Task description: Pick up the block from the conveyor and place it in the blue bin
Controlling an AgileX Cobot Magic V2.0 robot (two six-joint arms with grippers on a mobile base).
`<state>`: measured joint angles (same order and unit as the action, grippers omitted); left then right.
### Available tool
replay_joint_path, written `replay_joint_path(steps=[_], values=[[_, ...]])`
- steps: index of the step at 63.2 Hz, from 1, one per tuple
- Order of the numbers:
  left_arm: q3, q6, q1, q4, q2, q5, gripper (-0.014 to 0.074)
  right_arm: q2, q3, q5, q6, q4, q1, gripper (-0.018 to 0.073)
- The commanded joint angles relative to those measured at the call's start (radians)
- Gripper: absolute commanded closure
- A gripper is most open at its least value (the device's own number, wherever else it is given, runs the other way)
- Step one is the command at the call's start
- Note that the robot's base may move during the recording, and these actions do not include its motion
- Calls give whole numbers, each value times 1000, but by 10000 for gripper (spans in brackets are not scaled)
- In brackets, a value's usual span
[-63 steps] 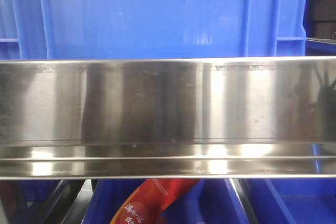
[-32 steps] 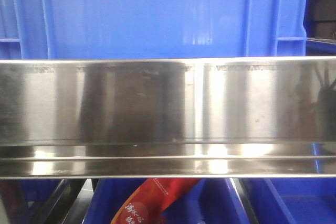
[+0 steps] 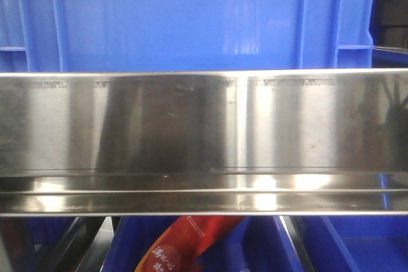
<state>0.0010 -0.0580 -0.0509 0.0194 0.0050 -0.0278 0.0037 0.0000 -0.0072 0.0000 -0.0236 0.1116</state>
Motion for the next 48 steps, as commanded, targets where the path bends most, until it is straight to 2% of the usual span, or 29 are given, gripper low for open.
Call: replay_joint_path(steps=[1,48], values=[[-1,-8,6,4,-5,-15,707,-4,0,-23,0,10,-3,721],[-1,-8,6,4,-5,-15,707,-4,0,-23,0,10,-3,721]])
